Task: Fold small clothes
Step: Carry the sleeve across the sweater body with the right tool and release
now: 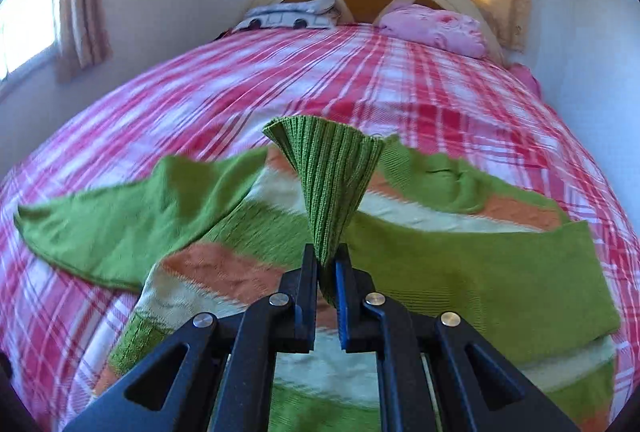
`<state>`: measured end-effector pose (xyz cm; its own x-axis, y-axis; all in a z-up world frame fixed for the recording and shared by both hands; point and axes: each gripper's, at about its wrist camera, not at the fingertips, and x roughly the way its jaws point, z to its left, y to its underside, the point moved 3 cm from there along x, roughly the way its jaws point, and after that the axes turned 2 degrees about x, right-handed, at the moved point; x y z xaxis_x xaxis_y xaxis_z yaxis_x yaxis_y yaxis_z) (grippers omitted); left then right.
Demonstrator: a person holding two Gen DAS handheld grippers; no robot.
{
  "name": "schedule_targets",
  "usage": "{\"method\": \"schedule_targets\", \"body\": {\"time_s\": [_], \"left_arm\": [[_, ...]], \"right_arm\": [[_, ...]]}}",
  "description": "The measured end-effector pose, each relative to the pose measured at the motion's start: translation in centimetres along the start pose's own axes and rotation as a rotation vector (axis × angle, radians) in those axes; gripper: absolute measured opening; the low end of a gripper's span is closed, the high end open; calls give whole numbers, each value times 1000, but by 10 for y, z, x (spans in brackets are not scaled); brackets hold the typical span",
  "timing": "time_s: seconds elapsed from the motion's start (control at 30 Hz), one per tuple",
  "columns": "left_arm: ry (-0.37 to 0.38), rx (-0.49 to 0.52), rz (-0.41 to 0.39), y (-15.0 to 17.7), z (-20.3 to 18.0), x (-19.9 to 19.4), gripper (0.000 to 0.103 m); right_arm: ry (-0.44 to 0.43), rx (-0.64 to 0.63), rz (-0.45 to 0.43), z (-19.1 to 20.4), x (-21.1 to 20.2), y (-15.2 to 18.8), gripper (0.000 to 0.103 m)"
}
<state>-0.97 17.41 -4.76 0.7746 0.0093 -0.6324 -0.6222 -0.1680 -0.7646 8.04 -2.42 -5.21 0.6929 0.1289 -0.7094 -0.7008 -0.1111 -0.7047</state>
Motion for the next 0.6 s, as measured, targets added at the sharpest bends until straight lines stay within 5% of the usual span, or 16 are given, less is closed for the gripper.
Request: {"method": "schedule_targets", "body": {"time_s": [0.07, 0.1, 0.2, 0.27, 0.3, 0.33, 0.6], "left_arm": [[5, -8, 11, 3, 2, 3, 103], [9, -12, 18, 4, 3, 5, 103], [13, -14, 30, 7, 3, 9, 103], [8, -17, 33, 9, 4, 11, 103], [5, -22, 37, 10, 5, 12, 103], [4, -29, 43, 10, 6, 14, 103], [-34, -57, 83, 17, 17, 19, 103]], "right_arm": [[-52, -10, 47, 8, 7, 6, 34], [-129, 1, 77, 12, 9, 9, 53], [-254, 51, 51, 12, -8, 11, 56], [-272, 88, -7, 3, -23, 7, 40], [-262, 118, -9, -3, -24, 4, 17], [-252, 142, 3, -7, -22, 3, 9], [-281, 134, 103, 24, 17, 15, 9]]}}
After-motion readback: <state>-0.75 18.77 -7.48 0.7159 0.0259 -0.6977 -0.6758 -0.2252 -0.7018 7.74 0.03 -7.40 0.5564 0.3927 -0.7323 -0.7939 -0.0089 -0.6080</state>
